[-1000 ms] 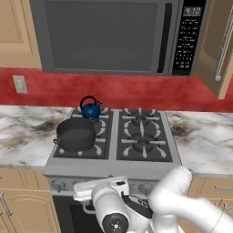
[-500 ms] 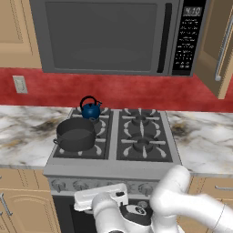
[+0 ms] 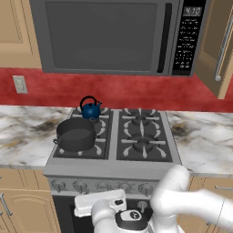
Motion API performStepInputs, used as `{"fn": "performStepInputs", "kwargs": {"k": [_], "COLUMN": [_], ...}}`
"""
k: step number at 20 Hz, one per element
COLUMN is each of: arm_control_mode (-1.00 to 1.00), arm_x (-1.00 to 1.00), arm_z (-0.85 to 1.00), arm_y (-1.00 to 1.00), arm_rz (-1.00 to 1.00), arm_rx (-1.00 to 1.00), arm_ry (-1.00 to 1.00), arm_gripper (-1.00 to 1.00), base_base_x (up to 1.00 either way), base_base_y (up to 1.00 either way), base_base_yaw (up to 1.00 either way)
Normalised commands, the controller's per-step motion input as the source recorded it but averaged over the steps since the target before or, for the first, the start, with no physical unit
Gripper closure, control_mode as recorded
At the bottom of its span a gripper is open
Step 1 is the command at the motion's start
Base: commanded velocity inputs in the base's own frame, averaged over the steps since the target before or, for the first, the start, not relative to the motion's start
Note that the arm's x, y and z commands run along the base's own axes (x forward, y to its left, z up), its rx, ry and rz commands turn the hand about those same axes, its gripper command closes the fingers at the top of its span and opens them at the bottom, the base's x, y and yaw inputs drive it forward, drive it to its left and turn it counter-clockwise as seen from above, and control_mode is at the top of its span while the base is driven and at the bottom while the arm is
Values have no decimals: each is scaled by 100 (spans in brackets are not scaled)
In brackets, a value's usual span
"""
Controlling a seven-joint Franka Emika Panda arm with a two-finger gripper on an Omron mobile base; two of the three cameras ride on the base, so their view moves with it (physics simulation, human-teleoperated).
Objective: Pick the kettle from the cabinet and place it on a stove burner. Then pick the pot from the counter and place it on another stove burner. Finally, turn both burners on.
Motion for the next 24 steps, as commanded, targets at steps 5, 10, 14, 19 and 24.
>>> {"fn": "performStepInputs", "kwargs": {"k": [5,10,14,19,24], "arm_control_mode": [-100,-100,-100,-100,-100], "arm_x": [1,11,9,10,9], "arm_z": [-14,-15,-24,-29,-19], "arm_y": [16,17,7,4,1], "arm_rz": [-6,-3,-4,-5,-4], "arm_rx": [0,0,0,0,0], "arm_ry": [-6,-1,-3,-3,-3], "arm_gripper": [-100,-100,-100,-100,-100], "base_base_x": [0,0,0,0,0], "base_base_y": [0,0,0,0,0], "base_base_yaw": [0,0,0,0,0]}}
